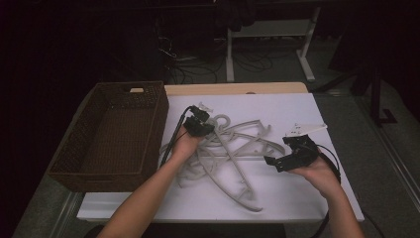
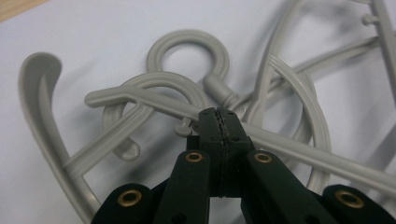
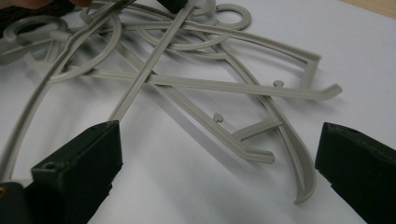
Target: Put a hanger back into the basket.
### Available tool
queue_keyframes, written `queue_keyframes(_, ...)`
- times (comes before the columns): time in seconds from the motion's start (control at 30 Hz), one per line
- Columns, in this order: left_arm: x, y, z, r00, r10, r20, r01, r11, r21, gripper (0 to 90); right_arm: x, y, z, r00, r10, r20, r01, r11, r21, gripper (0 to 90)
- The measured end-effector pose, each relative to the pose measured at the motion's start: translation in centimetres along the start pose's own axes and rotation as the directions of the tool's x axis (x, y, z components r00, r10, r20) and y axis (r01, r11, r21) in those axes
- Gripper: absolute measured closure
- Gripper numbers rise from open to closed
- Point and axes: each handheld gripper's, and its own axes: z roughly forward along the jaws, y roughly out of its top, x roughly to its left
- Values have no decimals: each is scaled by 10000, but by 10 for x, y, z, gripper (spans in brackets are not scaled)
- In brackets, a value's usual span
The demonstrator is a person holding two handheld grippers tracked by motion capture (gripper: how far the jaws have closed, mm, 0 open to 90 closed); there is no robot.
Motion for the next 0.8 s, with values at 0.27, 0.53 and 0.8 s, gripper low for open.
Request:
queue_keyframes(0.27,1,6,0,9999,45,126,-44,10000,-67,848,0,0,0,10000,5,-9,-5,10000,-18,5)
queue_keyframes(0.53,14,-5,-37,9954,-452,-842,425,9985,-343,534,1,0,1,10000,-21,-16,21,10000,20,5)
queue_keyframes(0.8,28,-19,-23,9910,-1219,-552,1253,9902,615,420,2,-1,3,10000,-35,-9,35,9999,119,5)
